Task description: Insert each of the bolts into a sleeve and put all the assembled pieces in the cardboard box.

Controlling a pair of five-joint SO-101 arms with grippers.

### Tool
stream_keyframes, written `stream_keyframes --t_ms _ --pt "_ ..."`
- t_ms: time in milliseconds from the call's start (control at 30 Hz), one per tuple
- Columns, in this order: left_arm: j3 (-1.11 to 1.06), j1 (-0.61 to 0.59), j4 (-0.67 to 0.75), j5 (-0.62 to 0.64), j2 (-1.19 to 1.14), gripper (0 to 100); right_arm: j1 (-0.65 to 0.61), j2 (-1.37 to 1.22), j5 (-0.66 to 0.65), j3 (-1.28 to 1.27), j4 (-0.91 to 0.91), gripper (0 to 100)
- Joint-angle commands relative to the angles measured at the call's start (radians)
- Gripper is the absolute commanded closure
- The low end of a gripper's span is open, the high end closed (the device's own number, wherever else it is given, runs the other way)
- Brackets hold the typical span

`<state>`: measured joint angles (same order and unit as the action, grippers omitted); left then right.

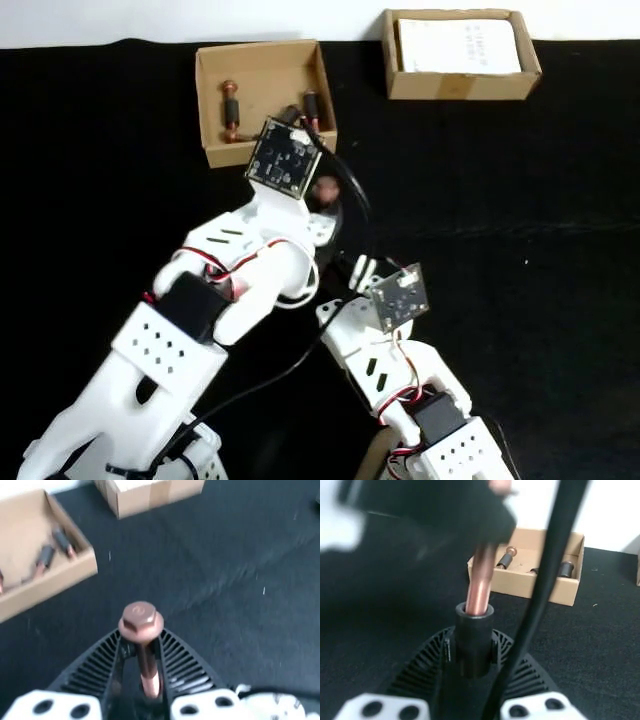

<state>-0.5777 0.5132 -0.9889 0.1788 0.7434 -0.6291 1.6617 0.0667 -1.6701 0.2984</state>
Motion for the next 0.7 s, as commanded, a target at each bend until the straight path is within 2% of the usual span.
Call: stream_keyframes --t_ms 0,133,267,333,567,667 --pt "0.079 -0.012 -0.097 -0.026 0.004 99 0.013 0.028 0.005 0.015 -0.024 99.1" --pt "0.091 -0.019 -0.144 -0.117 0.004 96 0.012 0.028 0.005 0.016 -0.024 99.1" --pt "0.113 -0.022 -0.221 -0.078 0.004 83 0.012 0.022 0.005 0.016 -0.051 99.1" --pt "0.150 -0.021 -0.275 -0.061 0.004 80 0.012 0.021 0.005 0.016 -0.070 99.1" --pt "0.351 -0.058 -0.443 -0.087 0.010 82 0.013 0.019 0.003 0.033 -0.074 99.1" --pt "0.446 -0.159 -0.479 -0.170 0.010 93 0.018 -0.013 -0.002 0.120 -0.076 99.1"
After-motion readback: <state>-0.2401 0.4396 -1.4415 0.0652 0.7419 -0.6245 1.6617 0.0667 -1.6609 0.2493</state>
